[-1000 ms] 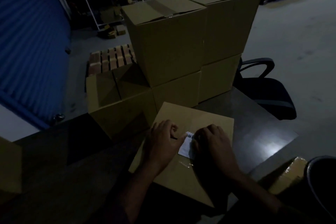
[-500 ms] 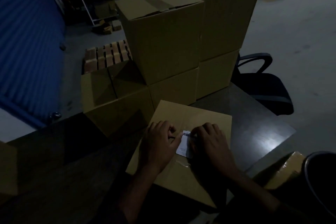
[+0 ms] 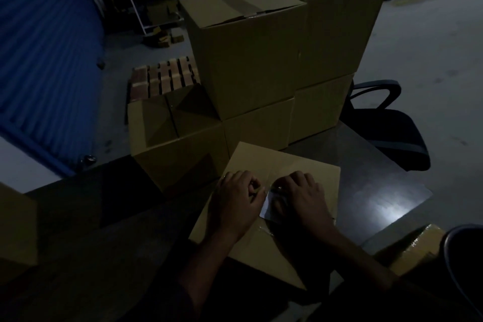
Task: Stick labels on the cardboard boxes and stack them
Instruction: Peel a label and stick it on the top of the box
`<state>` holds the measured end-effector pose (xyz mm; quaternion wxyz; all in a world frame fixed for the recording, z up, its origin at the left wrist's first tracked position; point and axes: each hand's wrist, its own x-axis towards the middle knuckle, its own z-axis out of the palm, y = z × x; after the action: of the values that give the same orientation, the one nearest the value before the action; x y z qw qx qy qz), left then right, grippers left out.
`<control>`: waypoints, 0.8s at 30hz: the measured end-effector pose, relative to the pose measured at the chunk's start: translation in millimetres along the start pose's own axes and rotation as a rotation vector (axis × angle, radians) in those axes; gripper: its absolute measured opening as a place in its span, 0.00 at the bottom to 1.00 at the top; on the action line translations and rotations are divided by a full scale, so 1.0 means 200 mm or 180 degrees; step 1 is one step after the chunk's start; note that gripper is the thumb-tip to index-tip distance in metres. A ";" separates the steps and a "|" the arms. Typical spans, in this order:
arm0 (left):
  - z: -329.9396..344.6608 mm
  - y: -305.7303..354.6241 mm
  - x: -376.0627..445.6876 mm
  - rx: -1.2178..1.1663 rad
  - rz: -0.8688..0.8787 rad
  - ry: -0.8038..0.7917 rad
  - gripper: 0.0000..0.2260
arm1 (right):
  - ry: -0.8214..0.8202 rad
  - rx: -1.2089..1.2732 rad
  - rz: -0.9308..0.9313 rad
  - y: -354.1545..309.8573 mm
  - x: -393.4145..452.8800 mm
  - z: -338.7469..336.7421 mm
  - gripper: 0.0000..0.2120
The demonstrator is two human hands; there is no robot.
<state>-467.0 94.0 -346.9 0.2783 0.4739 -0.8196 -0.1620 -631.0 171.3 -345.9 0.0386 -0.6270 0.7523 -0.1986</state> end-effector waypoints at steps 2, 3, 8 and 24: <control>0.00 0.00 0.00 0.0056 0.0010 -0.0011 0.10 | 0.0095 0.0001 0.0008 0.00 0.00 0.01 0.16; 0.00 0.00 0.00 0.0062 0.0006 -0.0036 0.10 | 0.0155 -0.0011 -0.0006 0.01 0.00 0.01 0.13; -0.01 0.00 0.00 0.0122 0.0052 -0.0069 0.09 | 0.0045 -0.0004 -0.0159 0.01 -0.02 -0.01 0.16; -0.01 0.00 -0.01 0.0149 -0.0016 -0.0047 0.09 | 0.0407 0.0188 0.0368 0.02 -0.13 -0.05 0.10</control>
<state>-465.2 94.8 -346.5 0.2606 0.4810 -0.8241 -0.1470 -633.4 199.3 -342.6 0.0204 -0.5672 0.7820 -0.2577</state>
